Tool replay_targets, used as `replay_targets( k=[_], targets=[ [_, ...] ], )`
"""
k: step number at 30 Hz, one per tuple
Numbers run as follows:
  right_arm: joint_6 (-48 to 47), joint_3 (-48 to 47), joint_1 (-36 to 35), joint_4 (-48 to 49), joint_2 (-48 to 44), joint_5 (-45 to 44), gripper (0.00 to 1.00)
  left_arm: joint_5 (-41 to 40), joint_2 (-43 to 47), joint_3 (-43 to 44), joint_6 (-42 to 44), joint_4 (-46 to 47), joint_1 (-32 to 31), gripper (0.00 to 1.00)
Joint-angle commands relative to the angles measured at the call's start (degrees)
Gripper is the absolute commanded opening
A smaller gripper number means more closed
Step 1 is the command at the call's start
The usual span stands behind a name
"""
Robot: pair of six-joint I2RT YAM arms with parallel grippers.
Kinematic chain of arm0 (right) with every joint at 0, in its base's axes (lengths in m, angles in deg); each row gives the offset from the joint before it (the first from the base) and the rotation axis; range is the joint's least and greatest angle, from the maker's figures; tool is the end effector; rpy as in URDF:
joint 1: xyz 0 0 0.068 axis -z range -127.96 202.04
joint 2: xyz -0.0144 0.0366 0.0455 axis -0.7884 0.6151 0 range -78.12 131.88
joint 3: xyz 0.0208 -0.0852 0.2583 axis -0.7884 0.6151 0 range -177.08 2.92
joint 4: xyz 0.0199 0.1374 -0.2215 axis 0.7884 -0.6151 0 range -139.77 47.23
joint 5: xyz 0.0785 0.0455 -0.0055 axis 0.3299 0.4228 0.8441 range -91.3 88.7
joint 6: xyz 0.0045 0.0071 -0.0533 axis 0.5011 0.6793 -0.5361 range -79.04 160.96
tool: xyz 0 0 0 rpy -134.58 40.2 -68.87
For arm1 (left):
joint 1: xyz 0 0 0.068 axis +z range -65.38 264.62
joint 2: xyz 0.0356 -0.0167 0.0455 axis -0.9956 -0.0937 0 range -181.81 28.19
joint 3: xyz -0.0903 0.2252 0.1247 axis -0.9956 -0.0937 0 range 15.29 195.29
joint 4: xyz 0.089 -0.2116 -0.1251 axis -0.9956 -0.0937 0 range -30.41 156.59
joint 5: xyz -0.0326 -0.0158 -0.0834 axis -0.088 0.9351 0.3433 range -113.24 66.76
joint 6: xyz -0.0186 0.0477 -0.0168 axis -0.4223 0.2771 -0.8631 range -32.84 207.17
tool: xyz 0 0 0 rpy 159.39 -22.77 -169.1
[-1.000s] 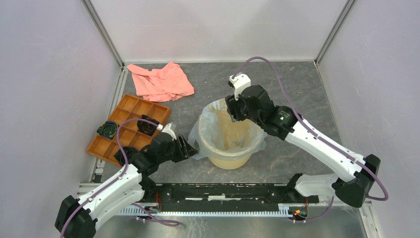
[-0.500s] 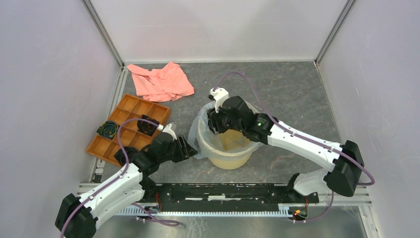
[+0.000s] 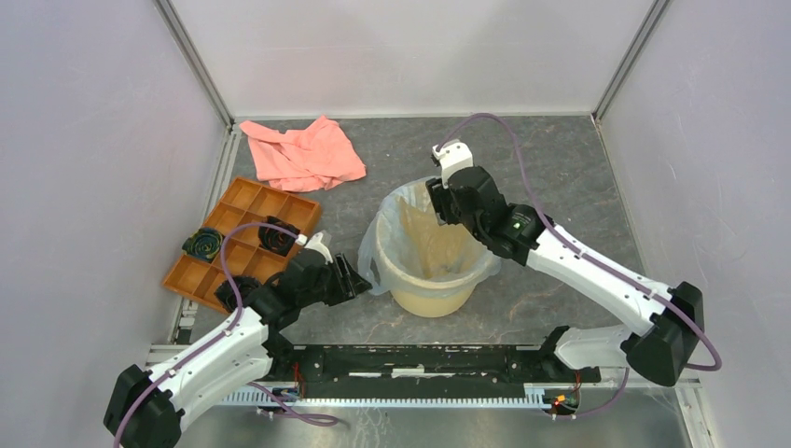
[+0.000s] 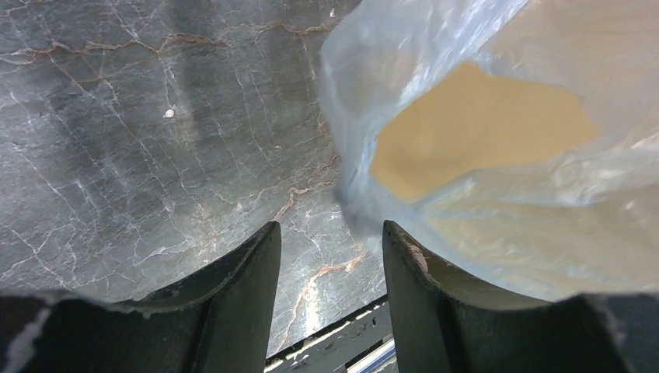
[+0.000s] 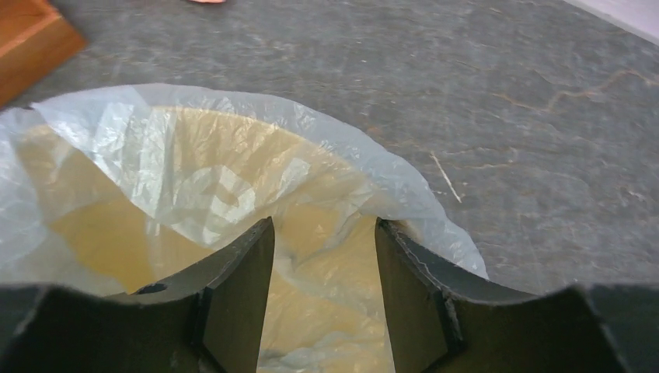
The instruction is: Put the trash bags into the trash bin
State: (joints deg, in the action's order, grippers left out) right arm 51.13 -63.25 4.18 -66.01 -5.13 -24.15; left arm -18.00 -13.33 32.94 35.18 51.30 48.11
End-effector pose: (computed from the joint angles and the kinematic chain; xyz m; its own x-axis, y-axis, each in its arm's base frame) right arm 0.2019 0.2024 0.3429 -0.4116 -0.2123 -0.8863 -0.3914 0.9194 -0.0385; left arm 0.1230 -0.0952 0.1751 -0.8242 -0.3659 -0.4321 0.0000 0.7631 -0.6462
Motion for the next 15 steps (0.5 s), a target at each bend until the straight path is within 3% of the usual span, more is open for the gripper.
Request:
replay_targets(
  k=[1, 15],
  targets=[
    [-2.36, -1.04, 1.1, 2.27, 3.02, -11.21, 0.57, -1.41, 0.53, -0.07, 1.02, 1.22, -0.25, 0.57],
    [-0.17, -3.05, -1.74, -5.91, -4.66, 5.22, 0.6, -2.63, 2.37, 1.29, 1.97, -1.77, -0.23, 0.57]
  ],
)
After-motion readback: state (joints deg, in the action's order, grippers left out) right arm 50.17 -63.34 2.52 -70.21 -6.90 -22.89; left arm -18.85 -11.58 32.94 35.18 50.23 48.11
